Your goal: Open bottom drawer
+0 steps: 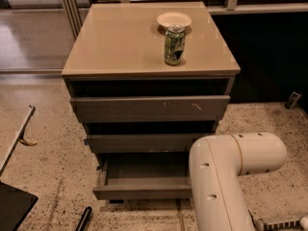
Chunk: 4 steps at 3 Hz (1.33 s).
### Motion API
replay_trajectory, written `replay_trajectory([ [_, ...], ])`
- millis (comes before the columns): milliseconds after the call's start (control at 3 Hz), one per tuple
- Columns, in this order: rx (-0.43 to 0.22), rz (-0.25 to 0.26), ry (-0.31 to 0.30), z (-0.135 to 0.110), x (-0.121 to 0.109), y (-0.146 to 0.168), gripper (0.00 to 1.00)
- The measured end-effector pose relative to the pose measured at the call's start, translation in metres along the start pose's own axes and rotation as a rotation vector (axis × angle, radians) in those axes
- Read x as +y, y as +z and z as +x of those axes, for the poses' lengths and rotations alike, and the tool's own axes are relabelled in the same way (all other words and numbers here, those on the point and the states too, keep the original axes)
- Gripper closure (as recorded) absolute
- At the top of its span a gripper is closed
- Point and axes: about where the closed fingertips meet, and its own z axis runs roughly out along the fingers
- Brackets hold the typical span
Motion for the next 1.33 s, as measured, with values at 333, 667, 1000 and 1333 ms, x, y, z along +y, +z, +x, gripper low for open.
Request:
replay_trajectory([
  [333, 0.0, 0.0, 0.0, 0.0, 0.0, 0.0, 1.0],
  [667, 0.0, 0.0, 0.0, 0.0, 0.0, 0.0001, 0.81],
  [1000, 0.0, 0.0, 0.0, 0.0, 0.0001, 0.0001, 0.58],
  [1333, 0.0, 0.0, 0.0, 0.0, 0.0001, 0.0001, 0.35],
])
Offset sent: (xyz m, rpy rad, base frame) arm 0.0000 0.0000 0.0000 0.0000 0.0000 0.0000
